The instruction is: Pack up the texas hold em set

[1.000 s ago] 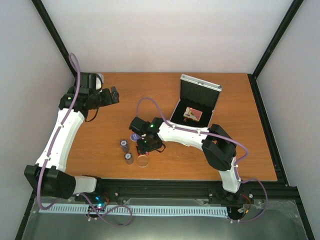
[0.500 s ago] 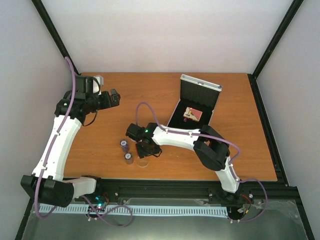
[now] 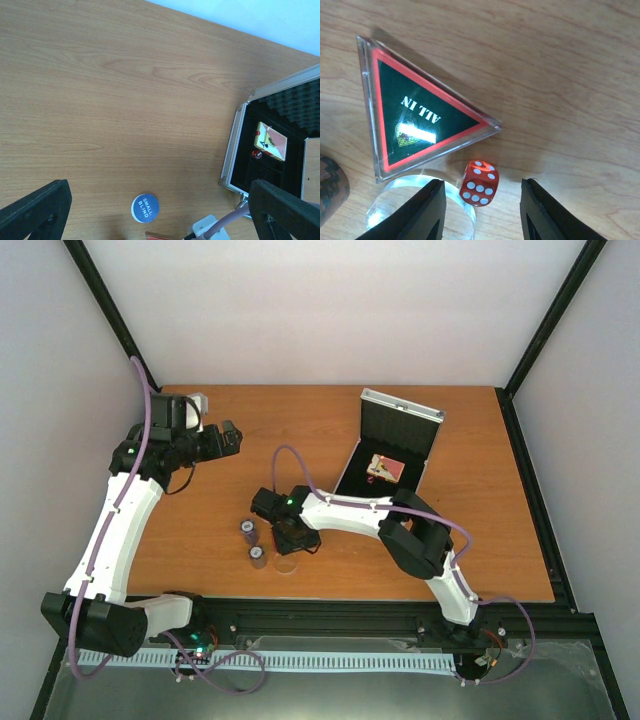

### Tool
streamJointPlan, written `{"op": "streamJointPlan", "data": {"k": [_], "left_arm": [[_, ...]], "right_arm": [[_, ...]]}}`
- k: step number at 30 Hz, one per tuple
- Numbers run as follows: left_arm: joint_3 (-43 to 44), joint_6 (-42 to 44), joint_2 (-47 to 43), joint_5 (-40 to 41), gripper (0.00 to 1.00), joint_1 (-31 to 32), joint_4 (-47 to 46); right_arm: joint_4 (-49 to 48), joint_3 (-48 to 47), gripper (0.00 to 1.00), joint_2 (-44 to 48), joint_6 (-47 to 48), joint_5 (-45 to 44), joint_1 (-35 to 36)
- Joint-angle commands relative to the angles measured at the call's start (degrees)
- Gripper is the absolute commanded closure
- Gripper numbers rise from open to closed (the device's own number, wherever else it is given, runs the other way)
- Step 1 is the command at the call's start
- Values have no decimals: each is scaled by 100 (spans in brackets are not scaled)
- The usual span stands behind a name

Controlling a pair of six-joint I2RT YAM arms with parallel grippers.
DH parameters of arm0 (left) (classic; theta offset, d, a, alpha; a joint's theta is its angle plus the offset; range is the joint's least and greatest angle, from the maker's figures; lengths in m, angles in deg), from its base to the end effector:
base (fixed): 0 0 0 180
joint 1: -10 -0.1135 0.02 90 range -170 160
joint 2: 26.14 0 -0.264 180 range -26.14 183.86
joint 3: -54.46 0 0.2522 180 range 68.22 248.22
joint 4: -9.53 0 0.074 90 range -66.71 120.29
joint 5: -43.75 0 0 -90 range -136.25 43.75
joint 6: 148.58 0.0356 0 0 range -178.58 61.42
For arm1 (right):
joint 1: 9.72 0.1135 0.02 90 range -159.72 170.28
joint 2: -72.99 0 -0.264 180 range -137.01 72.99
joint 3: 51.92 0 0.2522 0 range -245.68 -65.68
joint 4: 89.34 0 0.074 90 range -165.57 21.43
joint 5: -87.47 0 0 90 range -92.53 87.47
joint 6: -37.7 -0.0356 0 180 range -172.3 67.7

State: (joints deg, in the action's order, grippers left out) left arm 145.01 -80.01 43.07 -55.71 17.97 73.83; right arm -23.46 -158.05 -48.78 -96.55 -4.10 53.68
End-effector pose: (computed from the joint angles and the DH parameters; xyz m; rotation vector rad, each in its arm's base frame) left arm 0.2379 -0.0392 0.3777 -0.1913 2.3432 -0.4475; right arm 0.1880 0.3733 0.1616 -0.5007 2.9865 0.1567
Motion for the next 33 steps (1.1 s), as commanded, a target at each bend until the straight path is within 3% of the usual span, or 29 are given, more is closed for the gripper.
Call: {"op": "streamJointPlan", "data": {"k": [1, 18, 23, 33], "left_arm": [[2, -99, -84, -65, 0, -32, -87], [13, -85, 40, -48, 0, -32, -93], [-22, -75, 27, -30, 0, -32, -81], [-41, -76, 5, -13, 0, -32, -80]], "right_arm": [[16, -45, 58, -103, -37, -124, -87], [-123, -114, 62, -368, 195, 67, -214], [-46, -49, 71, -311, 215, -15, -227], [339, -25, 80, 236, 233, -576, -411]]}}
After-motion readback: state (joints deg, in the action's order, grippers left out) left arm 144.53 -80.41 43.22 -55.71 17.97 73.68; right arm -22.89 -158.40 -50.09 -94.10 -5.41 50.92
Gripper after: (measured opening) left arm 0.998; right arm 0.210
